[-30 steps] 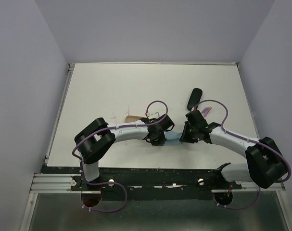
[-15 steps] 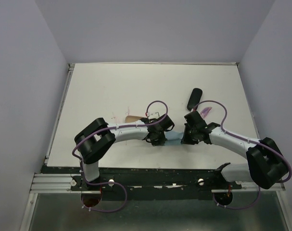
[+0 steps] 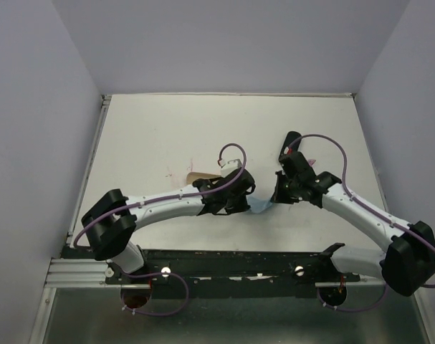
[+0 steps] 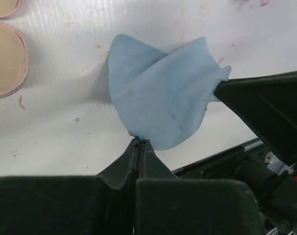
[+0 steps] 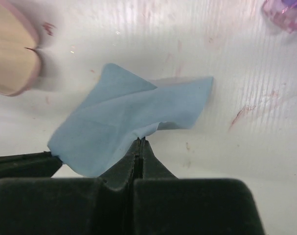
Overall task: Organize the sunglasses
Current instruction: Pick up the corner of the glasses cleaning cloth from the center of the board, then fold the glasses cleaning cloth at the center of the board.
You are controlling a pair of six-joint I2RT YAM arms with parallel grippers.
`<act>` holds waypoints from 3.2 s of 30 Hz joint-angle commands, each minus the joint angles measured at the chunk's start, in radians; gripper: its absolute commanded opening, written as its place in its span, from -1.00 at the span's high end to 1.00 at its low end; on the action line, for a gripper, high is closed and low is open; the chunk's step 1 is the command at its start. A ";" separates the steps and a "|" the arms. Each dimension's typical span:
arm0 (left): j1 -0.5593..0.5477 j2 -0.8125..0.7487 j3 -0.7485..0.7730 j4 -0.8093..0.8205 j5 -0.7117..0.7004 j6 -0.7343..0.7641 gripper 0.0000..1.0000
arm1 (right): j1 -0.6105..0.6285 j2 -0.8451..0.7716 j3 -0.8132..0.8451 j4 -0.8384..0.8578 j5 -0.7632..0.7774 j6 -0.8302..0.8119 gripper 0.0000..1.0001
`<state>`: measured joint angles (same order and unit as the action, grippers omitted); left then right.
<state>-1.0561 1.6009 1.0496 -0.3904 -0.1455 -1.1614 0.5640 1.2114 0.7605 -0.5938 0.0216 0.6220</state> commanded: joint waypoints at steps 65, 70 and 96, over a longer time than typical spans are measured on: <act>0.272 0.268 0.323 -0.127 0.195 0.253 1.00 | -0.128 0.313 0.151 0.145 -0.043 0.079 0.99; 0.262 0.238 0.293 -0.125 0.192 0.252 1.00 | -0.127 0.307 0.143 0.080 -0.086 0.082 0.99; 0.232 0.289 0.283 -0.176 0.169 0.244 1.00 | -0.125 0.313 0.043 0.109 -0.138 0.099 0.93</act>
<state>-0.8204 1.8683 1.3289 -0.5327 0.0200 -0.9203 0.4389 1.5063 0.8268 -0.4938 -0.0872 0.7151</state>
